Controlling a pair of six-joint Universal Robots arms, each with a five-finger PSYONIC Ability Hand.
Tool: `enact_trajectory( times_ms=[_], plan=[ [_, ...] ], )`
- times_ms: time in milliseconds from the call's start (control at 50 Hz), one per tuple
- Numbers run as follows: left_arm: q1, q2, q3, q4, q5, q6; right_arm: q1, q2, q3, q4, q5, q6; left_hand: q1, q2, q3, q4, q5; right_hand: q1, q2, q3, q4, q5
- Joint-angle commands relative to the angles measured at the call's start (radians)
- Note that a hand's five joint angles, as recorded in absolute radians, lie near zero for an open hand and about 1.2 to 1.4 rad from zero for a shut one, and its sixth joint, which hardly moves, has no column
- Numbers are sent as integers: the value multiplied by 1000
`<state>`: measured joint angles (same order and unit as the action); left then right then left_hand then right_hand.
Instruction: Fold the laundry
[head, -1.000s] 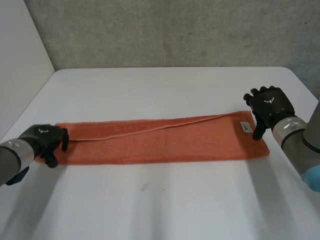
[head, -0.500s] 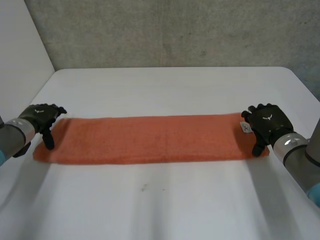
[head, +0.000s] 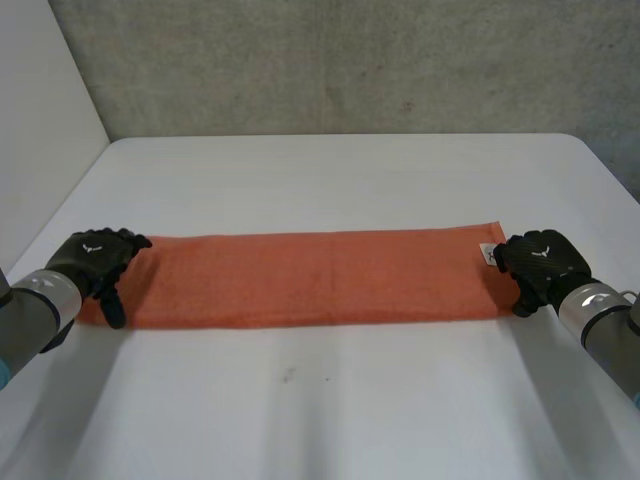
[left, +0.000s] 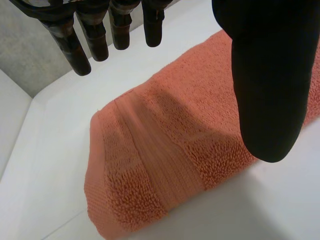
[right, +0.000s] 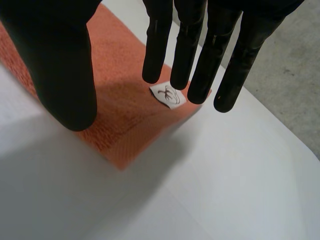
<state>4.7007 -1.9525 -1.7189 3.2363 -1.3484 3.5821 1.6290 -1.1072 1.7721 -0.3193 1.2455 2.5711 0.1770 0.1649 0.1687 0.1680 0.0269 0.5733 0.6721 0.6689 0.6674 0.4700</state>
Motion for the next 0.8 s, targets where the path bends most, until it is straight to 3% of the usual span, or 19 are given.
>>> enact_trajectory(
  times_ms=[20,280,500,560,600,660,700,800],
  plan=[
    [-4,1,-2,13,0,-2,-18,35,-25,3,2,-17,-2,10,6,7,-27,179,80,83,84,107],
    [-4,3,-4,13,0,-14,-24,35,-14,19,15,-20,-2,10,6,7,-27,90,-9,-5,-4,19],
    [-5,3,-4,13,0,-17,-26,58,-25,19,9,-23,-2,10,6,7,-27,155,56,59,61,83],
    [-5,3,-4,13,0,-17,-25,76,-29,17,8,-26,-2,10,6,7,-27,269,170,173,174,197],
    [-4,3,-4,13,0,-17,-24,93,-45,17,8,-38,-2,10,6,7,-27,503,404,407,409,431],
    [-5,3,-4,13,0,-17,-24,102,-53,19,11,-45,-2,10,6,7,-27,592,493,496,498,521],
    [-5,3,-4,13,0,-17,-26,113,-71,19,22,-57,-2,10,6,7,-27,822,724,727,728,751],
    [-5,4,-4,13,0,-17,-81,83,-82,17,60,-58,-2,10,6,7,-27,823,724,727,729,752]
  ],
)
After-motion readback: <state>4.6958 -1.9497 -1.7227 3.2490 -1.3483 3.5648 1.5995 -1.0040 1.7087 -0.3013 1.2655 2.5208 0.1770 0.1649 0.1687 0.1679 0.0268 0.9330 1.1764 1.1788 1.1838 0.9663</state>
